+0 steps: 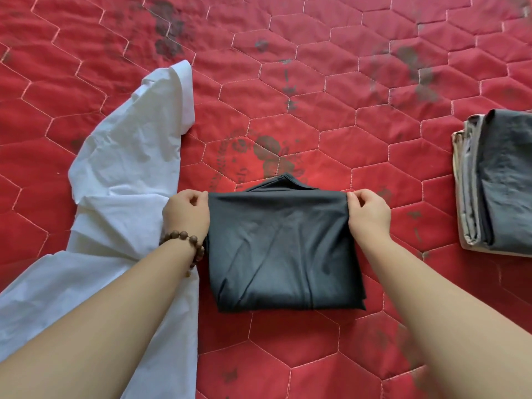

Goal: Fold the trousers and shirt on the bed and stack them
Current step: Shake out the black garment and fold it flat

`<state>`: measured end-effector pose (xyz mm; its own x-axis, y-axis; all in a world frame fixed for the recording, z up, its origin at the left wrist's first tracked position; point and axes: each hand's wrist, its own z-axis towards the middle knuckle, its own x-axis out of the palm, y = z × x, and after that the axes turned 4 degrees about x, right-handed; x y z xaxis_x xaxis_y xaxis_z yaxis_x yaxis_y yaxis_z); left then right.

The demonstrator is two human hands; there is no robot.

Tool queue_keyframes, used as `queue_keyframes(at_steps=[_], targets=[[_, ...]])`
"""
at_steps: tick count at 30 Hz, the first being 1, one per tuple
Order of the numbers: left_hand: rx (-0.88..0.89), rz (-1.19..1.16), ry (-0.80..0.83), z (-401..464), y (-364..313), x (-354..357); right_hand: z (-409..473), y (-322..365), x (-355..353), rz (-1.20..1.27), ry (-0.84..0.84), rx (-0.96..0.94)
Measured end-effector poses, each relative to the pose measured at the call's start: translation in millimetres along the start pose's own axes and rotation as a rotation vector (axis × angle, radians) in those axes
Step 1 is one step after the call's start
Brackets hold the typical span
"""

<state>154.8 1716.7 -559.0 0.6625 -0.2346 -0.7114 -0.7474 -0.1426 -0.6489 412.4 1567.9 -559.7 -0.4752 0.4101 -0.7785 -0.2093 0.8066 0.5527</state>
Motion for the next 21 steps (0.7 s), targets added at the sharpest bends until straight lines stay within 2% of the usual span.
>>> queue_keyframes(at_steps=[4, 7, 10, 13, 16, 18, 21], targets=[[0.037, -0.060, 0.020, -19, -1, -14, -22, -11, -16, 0.126, 0.057, -0.005], [0.125, -0.044, 0.029, -48, 3, -29, -54, -30, -31, 0.049, 0.067, -0.058], [0.136, -0.005, 0.126, -76, 16, -39, -85, -48, -39, -0.030, 0.130, -0.063], [0.015, -0.009, 0.315, -96, 33, -42, -105, -60, -39, -0.117, 0.147, 0.012], [-0.171, -0.173, 0.540, -111, 46, -40, -116, -66, -37, -0.135, 0.116, 0.113], [-0.262, -0.306, 0.573, -119, 48, -40, -121, -66, -36, -0.136, 0.082, 0.166], [-0.341, -0.422, 0.511, -125, 46, -40, -125, -63, -36, -0.120, 0.047, 0.228]])
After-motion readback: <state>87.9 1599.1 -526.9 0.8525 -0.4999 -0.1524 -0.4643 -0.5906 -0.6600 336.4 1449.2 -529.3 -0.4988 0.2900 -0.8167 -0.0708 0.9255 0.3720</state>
